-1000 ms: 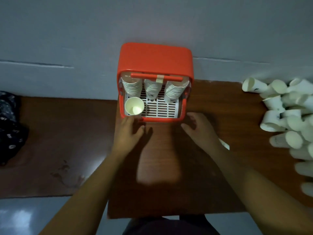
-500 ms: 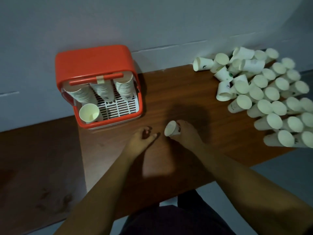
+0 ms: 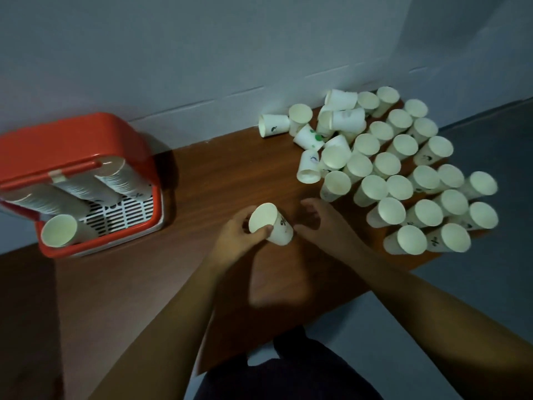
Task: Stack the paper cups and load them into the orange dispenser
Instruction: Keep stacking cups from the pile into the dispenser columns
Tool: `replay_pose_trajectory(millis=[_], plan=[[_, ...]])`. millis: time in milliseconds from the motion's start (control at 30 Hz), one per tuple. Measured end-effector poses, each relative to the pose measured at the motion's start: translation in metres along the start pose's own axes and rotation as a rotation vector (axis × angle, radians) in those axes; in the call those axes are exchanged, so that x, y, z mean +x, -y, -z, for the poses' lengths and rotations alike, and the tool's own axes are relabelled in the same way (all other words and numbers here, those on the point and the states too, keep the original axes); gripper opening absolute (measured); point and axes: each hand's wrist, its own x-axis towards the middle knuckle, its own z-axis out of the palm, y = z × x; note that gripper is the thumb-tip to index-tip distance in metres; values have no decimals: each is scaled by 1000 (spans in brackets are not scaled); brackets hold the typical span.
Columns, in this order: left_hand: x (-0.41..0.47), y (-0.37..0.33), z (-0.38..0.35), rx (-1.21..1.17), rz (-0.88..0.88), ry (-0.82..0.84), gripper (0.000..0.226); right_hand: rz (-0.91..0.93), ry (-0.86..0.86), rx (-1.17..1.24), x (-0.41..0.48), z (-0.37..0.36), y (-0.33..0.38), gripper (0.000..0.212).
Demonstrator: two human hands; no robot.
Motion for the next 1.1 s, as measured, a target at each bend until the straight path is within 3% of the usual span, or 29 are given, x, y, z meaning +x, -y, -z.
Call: replay_pose_trajectory(millis=[133,200,300,433,633,767,867,1000,1100], plan=[[15,-11,-29,86,3,-130,55,2,-254,-277,39,48,-50,50],[18,-10,-35,153,11,-154,60,5,-299,-394,65,57,-67,46],[21,-10,-32,218,28,-201,64,67,-220,-573,93,50,-89,35],[17,-12,-23,254,50,-272,50,189,-144,-729,104,33,-107,10],[3,-5,3,258,132,-342,50,342,-189,-237,71,21,-61,12],[-20,8,42,269,117,-447,53,144,70,135,72,1,-6,14],[-45,18,81,270,141,-539,54,190,161,209,75,-16,40,21],[-86,27,136,257,143,-676,51,240,294,235,77,-55,99,15],[-116,40,180,272,123,-771,51,296,319,213,75,-90,145,44]])
